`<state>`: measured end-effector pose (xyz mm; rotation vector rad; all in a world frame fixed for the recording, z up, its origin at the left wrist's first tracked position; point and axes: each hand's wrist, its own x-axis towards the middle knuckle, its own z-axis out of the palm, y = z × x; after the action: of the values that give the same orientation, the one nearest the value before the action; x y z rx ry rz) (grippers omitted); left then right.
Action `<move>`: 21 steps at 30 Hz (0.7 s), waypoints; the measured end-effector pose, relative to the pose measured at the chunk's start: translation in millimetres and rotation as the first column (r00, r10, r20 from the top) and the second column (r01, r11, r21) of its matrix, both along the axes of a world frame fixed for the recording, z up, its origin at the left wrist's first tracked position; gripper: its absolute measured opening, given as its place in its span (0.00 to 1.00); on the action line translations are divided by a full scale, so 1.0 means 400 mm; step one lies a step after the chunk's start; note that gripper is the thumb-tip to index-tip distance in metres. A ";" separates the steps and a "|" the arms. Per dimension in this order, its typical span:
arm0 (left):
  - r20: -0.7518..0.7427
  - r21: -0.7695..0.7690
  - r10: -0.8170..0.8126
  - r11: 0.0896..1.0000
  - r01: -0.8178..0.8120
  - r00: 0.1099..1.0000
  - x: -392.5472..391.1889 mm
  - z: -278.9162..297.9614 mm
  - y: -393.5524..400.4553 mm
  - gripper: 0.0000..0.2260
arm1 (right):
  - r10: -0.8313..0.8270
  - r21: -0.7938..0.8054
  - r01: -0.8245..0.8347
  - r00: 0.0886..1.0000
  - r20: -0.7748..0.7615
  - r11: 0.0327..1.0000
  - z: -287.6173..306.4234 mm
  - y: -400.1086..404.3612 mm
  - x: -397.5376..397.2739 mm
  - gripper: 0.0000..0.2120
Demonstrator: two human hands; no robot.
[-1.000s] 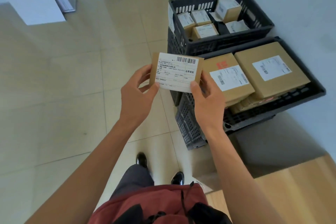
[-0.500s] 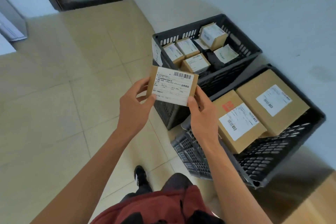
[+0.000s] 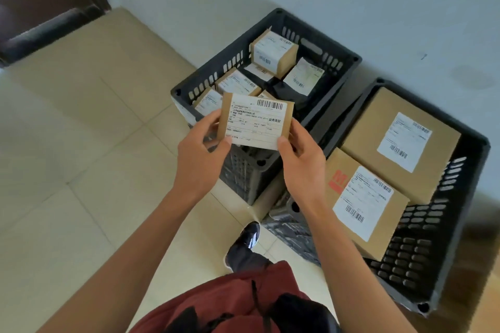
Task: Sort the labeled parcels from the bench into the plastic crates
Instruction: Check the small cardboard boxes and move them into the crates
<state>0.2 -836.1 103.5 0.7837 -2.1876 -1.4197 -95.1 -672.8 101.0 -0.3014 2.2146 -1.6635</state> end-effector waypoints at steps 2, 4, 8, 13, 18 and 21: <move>0.028 -0.015 -0.033 0.999 0.033 0.999 -0.058 -0.003 -0.035 0.24 | -0.029 0.005 0.029 0.999 0.025 1.000 -0.007 -0.031 -0.042 0.22; 0.042 -0.034 -0.051 0.998 0.052 0.998 -0.115 -0.006 -0.067 0.24 | -0.042 0.025 0.041 0.999 0.035 0.999 -0.017 -0.062 -0.080 0.23; 0.088 -0.037 -0.118 0.992 0.121 0.989 -0.219 -0.012 -0.108 0.19 | -0.118 0.075 0.114 0.991 0.057 0.991 -0.040 -0.097 -0.147 0.24; 0.092 -0.013 -0.238 0.971 0.240 0.967 -0.368 -0.056 -0.160 0.16 | -0.293 0.116 0.286 0.954 0.055 0.951 -0.057 -0.130 -0.228 0.27; 0.090 -0.016 -0.410 0.911 0.412 0.908 -0.519 -0.097 -0.212 0.18 | -0.456 0.203 0.453 0.889 -0.038 0.868 -0.092 -0.186 -0.313 0.23; 0.151 -0.051 -0.521 0.845 0.533 0.840 -0.609 -0.117 -0.257 0.21 | -0.525 0.263 0.521 0.849 -0.062 0.812 -0.114 -0.220 -0.361 0.23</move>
<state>-243.6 -939.0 56.6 0.2412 -2.6901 -1.5248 -239.4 -760.8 55.3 0.4387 2.6345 -1.5506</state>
